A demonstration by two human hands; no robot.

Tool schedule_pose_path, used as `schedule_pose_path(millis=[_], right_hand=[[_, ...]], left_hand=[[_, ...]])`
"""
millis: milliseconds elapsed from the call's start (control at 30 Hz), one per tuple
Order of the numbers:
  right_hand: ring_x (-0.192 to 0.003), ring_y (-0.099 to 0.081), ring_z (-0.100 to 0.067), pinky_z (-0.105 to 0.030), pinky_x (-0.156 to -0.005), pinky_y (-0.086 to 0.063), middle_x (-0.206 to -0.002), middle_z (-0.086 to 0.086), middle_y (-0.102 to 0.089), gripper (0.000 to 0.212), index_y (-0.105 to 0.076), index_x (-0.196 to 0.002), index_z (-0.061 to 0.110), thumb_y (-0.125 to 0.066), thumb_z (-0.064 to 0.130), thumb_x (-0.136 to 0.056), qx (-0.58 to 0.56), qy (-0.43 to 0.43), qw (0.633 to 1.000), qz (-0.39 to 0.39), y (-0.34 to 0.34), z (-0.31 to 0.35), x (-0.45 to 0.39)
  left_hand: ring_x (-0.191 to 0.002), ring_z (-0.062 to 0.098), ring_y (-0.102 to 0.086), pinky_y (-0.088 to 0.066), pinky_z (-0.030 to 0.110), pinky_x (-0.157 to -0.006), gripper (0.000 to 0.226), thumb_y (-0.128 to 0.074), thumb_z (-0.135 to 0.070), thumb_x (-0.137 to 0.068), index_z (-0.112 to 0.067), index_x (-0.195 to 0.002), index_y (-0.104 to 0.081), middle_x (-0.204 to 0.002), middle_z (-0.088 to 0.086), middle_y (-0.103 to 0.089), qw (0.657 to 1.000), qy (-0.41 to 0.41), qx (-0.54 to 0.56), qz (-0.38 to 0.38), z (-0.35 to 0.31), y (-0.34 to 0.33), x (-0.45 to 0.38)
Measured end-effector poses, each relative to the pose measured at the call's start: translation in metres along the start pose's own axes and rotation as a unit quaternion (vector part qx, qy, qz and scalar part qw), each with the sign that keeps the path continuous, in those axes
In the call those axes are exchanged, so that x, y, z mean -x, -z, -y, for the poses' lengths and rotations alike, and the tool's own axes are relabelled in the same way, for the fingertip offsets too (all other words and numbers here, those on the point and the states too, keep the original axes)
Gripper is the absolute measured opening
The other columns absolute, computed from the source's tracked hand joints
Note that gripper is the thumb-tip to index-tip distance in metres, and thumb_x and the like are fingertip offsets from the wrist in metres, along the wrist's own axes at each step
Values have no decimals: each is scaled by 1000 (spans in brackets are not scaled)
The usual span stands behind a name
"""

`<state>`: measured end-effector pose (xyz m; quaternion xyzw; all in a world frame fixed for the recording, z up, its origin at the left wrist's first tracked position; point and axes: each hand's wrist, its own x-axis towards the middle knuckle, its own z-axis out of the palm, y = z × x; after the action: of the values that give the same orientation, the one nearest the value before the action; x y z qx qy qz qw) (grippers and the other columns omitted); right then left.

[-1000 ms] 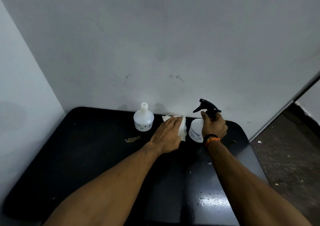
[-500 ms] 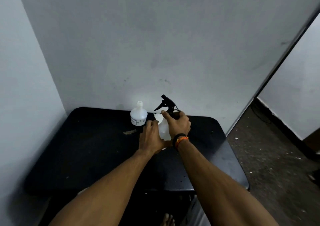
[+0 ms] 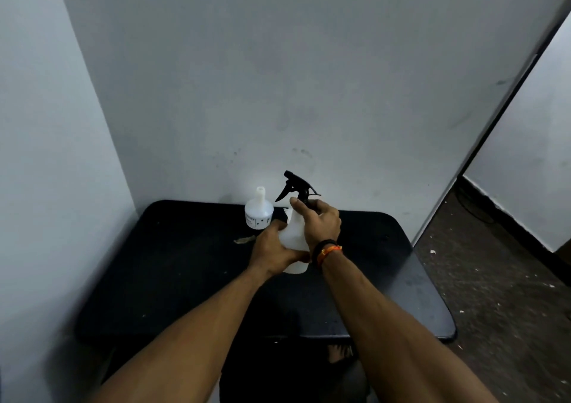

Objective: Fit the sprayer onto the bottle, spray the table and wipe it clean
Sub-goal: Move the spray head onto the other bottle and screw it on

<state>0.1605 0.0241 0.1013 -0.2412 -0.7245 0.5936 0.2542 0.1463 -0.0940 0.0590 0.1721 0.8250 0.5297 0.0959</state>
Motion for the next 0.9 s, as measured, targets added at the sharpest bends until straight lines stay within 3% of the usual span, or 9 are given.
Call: schedule_pose_path(millis=[100, 167, 267, 433, 567, 733, 800, 900], right_hand=[[-91, -73, -23, -46, -86, -59, -87, -2, -79, 32, -79, -87, 15, -76, 47, -80, -42, -17, 995, 90, 9, -8, -6], [-93, -72, -25, -51, -91, -57, -90, -5, -78, 28, -79, -88, 14, -71, 41, -89, -65, -20, 992, 109, 12, -13, -6], [-96, -70, -26, -50, -93, -55, -93, -3, -76, 22, -78, -89, 17, -65, 33, -95, -109, -24, 988, 110, 14, -15, -2], [-98, -67, -29, -41, -84, -55, -110, -23, -69, 21, -75, -97, 5, -59, 19, -99, -125, -11, 985, 117, 17, -10, -4], [-105, -68, -32, -42, -87, -57, -106, -14, -74, 21, -75, -103, 7, -56, 15, -100, -126, -8, 984, 129, 19, -18, -10], [-90, -75, -22, -40, -78, -61, -91, -5, -79, 27, -78, -94, 21, -83, 41, -77, -94, -1, 986, 139, 18, -29, -16], [-84, -76, -18, -35, -73, -62, -85, -3, -79, 26, -78, -88, 21, -88, 39, -71, -83, 8, 989, 126, 20, -34, -20], [-83, -75, -15, -28, -68, -58, -87, -3, -79, 21, -77, -92, 15, -83, 30, -80, -96, 1, 988, 124, 22, -44, -27]], left_hand=[[-97, 12, -62, -57, 37, -80, 89, -89, -47, -40, -25, -117, -49, -107, -8, -61, 999, 20, 18, 27, -1, 3, 4], [-97, 13, -61, -57, 37, -81, 89, -90, -43, -42, -25, -119, -47, -109, -6, -60, 999, 24, 18, 35, -2, 3, 8], [-97, 13, -61, -57, 36, -81, 86, -91, -37, -46, -24, -118, -47, -109, -5, -60, 999, 27, 17, 27, -5, 1, 12], [-99, 13, -60, -55, 33, -80, 85, -92, -36, -50, -25, -120, -45, -112, -4, -58, 999, 27, 12, 22, -5, -1, 14], [-99, 11, -59, -53, 31, -77, 86, -93, -37, -48, -27, -119, -44, -112, -8, -57, 999, 38, 4, 18, 4, -5, 9], [-99, 7, -60, -53, 30, -76, 88, -93, -40, -43, -30, -117, -45, -112, -11, -59, 998, 51, 6, 26, 15, -16, -2], [-99, 6, -59, -52, 28, -73, 90, -92, -42, -42, -33, -117, -45, -112, -12, -58, 998, 54, 2, 35, 19, -20, -7], [-103, 13, -59, -57, 39, -82, 93, -90, -47, -38, -34, -118, -44, -115, -9, -57, 997, 62, -21, 41, 29, -24, -15]])
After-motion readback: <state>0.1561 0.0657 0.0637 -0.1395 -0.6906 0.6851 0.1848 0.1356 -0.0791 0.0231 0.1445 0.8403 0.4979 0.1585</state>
